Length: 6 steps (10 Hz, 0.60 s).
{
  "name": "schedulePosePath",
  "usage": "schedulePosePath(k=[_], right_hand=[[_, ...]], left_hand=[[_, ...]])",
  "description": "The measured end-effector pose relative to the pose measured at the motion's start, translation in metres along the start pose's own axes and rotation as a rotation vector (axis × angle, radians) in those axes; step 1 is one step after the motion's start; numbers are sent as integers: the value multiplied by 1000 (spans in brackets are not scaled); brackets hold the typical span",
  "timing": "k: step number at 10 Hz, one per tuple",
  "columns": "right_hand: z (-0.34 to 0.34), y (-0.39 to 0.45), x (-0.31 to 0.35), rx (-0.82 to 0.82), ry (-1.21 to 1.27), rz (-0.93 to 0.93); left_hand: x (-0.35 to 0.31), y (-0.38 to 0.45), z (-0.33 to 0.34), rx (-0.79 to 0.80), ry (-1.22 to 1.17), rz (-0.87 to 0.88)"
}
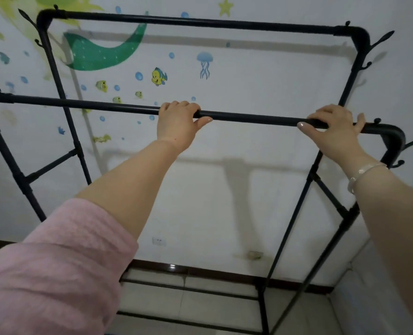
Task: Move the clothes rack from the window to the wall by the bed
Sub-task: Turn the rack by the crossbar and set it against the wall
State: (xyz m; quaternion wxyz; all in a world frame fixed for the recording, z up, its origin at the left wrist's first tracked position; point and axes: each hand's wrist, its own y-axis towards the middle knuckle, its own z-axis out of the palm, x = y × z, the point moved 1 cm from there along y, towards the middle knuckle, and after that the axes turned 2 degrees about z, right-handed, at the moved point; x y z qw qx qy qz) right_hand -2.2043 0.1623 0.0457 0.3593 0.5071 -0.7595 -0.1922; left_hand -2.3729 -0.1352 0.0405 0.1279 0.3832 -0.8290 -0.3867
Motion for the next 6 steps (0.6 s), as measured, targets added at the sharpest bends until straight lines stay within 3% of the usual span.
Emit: schedulePosePath(k=[3,6], right_hand=[[9,-15,10,-84,-102,-113],[-1,-43,31,138,-323,-79]], left_hand=[[-1,-7,-3,29,38,14],[7,-23,-24,324,78,79]])
